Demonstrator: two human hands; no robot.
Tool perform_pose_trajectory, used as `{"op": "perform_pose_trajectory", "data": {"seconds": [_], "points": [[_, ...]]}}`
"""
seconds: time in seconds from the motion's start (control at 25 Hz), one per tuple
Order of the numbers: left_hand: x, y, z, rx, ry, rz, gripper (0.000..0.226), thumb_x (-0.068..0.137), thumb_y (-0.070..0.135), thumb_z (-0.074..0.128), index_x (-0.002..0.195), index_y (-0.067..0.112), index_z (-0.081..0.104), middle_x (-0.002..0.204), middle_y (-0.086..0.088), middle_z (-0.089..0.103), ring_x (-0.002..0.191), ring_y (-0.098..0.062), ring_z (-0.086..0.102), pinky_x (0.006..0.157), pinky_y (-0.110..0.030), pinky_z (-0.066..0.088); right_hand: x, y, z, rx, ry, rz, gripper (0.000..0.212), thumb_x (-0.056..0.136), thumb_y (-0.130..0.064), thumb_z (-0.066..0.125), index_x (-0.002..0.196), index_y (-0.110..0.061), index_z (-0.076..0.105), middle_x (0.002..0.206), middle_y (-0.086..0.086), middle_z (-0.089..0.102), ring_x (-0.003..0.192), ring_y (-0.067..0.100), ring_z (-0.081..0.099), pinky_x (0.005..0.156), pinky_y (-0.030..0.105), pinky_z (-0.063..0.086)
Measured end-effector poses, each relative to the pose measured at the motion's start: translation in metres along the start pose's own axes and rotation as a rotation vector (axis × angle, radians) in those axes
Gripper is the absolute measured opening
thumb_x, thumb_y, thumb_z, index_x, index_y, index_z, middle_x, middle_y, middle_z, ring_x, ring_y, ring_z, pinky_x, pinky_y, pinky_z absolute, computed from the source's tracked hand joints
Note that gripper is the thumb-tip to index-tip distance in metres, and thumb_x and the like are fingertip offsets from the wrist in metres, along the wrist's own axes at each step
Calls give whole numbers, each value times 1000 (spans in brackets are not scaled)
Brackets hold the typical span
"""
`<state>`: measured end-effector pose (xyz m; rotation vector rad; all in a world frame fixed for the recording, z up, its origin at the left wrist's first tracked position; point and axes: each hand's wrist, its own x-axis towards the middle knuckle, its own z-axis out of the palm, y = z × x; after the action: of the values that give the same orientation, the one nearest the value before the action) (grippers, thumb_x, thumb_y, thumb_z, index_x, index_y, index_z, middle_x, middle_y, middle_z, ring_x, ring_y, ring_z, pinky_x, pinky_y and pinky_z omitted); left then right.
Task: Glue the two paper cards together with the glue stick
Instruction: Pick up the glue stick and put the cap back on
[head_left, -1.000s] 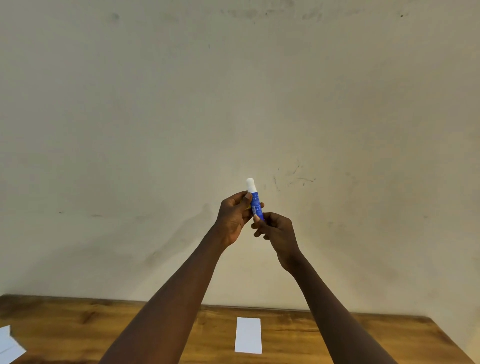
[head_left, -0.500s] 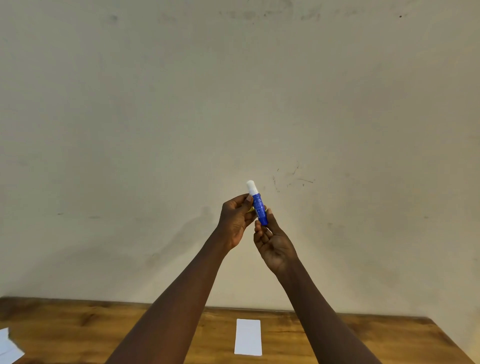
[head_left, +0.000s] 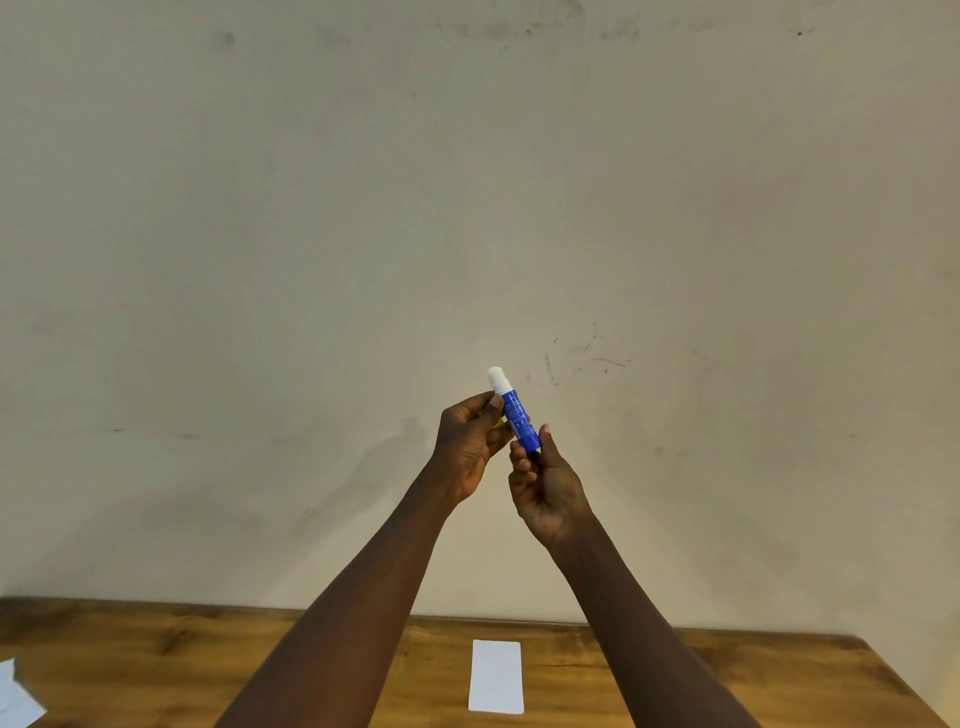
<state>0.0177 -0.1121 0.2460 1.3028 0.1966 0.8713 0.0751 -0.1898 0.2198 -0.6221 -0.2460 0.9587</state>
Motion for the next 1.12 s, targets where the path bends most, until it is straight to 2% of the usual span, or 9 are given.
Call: {"op": "perform_pose_trajectory", "data": {"seconds": [0.08,0.2,0.28,0.4,0.52,0.76,0.92,1.0,1.12], "points": [[0,2,1,-4,-8,18,25,92,9,43,111,-4,53,86,-7,62,68,-16,68,66,-23,57,1,1,0,72,-24,-46,31,90,-31,46,89,-2,55,46,3,60,34,7,53,40,10,48],[4,4,1,36,16,18,28,92,10,43,114,-5,51,87,-8,61,68,-16,67,67,-24,56,0,2,0,49,-51,-132,15,88,-14,51,86,-1,59,73,12,64,47,10,64,51,16,56],[4,3,0,49,28,11,27,92,10,44,113,-3,53,85,-7,62,70,-17,66,65,-21,56,-2,1,-1,4,-44,-131,14,88,-14,52,86,-1,59,81,14,63,51,12,67,54,19,57],[2,1,0,33,34,4,28,91,9,45,115,-5,52,93,-9,61,83,-28,63,71,-24,56,-4,-3,-2,-69,33,-19,44,88,-42,47,83,0,59,55,7,65,40,10,59,43,15,51],[1,-1,2,38,15,25,27,91,8,44,114,-5,52,88,-6,61,70,-16,68,71,-22,56,-3,0,0,-51,52,-59,32,90,-32,48,84,-2,58,47,3,57,32,7,48,36,12,44],[2,0,2,38,16,46,24,92,10,43,110,-1,54,86,-3,62,61,-10,69,66,-22,56,-6,2,1,35,-57,-208,8,87,-7,52,85,-2,59,85,16,61,53,14,68,54,19,57],[-1,-3,1,7,14,58,16,91,9,43,102,6,55,87,-2,63,66,-12,69,70,-24,56,-7,-5,0,-96,51,-10,45,92,-41,40,80,0,56,53,7,57,31,8,50,35,12,44],[-1,-3,1,-12,12,54,17,92,9,43,103,6,55,88,-2,63,68,-14,69,71,-23,56,-5,-5,0,-111,29,16,41,91,-40,41,80,-3,54,40,2,51,25,7,39,29,11,37],[-1,-3,5,3,11,48,26,92,10,43,112,-2,54,87,-3,63,65,-13,69,69,-23,56,-4,-3,-3,-29,-13,-83,27,89,-28,49,91,-2,56,52,5,57,31,7,48,36,10,45]]}}
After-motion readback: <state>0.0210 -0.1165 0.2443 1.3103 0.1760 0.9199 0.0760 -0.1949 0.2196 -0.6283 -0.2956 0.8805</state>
